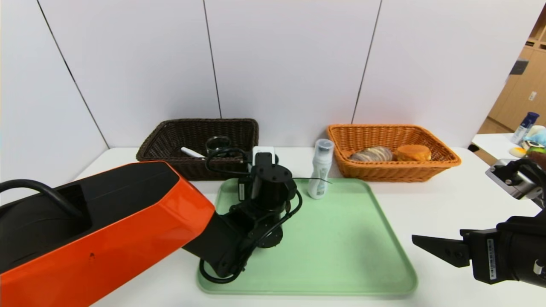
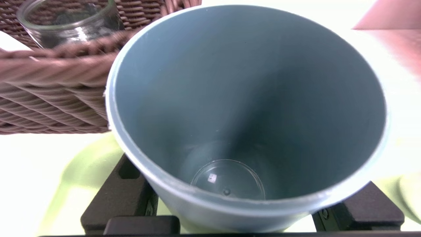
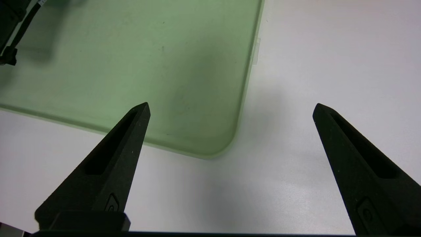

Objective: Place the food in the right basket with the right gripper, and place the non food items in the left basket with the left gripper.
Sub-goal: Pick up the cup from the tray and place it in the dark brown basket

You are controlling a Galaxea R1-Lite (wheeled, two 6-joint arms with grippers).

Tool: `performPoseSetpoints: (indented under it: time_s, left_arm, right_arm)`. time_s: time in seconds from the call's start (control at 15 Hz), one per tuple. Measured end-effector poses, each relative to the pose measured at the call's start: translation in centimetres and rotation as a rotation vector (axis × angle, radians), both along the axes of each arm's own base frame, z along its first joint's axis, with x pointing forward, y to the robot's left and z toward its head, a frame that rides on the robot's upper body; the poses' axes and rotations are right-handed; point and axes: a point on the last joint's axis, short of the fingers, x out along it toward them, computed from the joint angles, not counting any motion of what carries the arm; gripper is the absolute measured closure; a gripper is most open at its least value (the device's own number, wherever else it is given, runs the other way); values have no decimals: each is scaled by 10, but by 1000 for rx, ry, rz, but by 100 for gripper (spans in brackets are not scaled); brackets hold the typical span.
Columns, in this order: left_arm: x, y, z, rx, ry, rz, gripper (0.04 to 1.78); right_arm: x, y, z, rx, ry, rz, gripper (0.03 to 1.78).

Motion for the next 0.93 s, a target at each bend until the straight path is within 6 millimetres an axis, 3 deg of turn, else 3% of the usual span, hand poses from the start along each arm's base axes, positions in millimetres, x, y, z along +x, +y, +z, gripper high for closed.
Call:
performPoseSetpoints:
  time_s: [0.33,0.53,0.8,0.93]
  left_arm:
    - [-25,4,16,37,43,-46,64]
    - [-36,11,40,25,36,-64,64]
    - [-49,33,102,0,18,-55,64]
    - [-41,59,140,-15,5,11,64]
  right_arm:
    - [-5,-2,-2,-5,3,-5,10]
    - [-7,-4,-6,-9,6,-13,10]
    - [-8,-6,-7,-6,11,-24,10]
    - [-7,-6,-8,-5,13,-24,10]
